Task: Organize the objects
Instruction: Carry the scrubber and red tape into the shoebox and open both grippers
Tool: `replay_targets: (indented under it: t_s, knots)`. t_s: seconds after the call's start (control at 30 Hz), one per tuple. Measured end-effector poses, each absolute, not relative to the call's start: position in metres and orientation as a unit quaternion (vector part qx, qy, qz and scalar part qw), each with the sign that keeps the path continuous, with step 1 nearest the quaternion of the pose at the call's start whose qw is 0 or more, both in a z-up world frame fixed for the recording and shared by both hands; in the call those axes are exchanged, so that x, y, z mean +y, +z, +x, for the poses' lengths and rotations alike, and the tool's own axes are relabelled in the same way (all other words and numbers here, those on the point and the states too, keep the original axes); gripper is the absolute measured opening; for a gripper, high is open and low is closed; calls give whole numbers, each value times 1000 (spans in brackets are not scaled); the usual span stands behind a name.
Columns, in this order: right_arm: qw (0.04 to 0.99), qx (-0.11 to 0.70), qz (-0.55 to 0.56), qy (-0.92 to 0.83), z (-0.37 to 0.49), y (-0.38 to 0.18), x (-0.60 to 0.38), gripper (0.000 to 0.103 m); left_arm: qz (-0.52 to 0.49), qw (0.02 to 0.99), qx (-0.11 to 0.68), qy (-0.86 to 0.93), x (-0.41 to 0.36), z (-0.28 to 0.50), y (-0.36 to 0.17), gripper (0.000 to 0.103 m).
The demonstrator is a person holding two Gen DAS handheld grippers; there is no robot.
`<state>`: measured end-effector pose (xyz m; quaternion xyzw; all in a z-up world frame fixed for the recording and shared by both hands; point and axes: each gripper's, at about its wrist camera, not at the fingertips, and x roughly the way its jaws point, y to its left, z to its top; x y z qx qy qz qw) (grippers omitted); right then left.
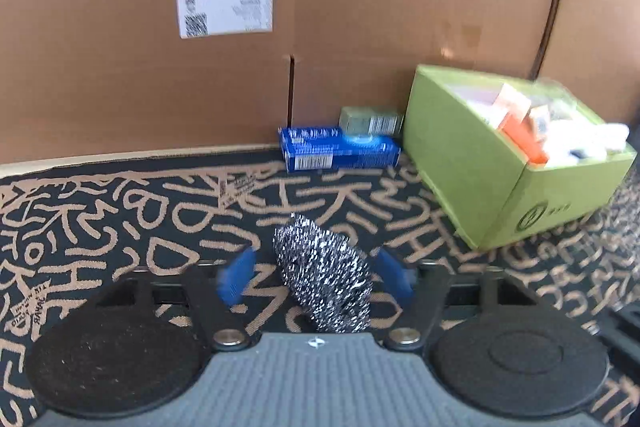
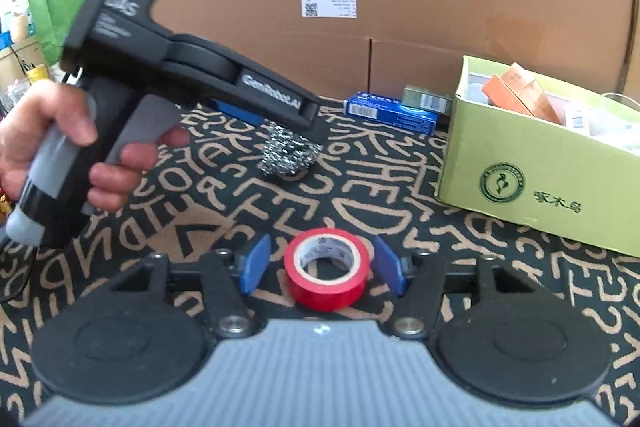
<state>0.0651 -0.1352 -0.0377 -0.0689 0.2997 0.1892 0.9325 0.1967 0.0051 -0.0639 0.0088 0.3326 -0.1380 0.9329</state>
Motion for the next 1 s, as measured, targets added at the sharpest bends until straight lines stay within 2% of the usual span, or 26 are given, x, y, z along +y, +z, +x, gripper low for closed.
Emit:
replay_targets:
  t_s: [0.13,0.2,0.23,0.27,0.3,0.63,1.0]
  knots:
    - [931,308,-61,189,64,-42,-139,57,3,931,338,-141,6,194,-66,48]
    - [928,313,-60,192,67,-45,-137,57,6,933,336,-129,5,193,-66,57]
    - [926,318,-59,193,69,-46,-137,54,6,933,339,-125,4,194,-66,57]
    - [927,316,-58,192,68,-45,-136,46,5,930,344,-128,5,194,-67,53]
    - [928,314,-61,191,67,-44,-136,46,3,927,350,-134,4,194,-67,41]
    - [943,279,-40,178,32,-25,-161,45,31,921,340,-187,-20,146,-40,38]
    - [982,155,-44,98,6,54,-232,45,40,925,250,-284,-92,125,39,38]
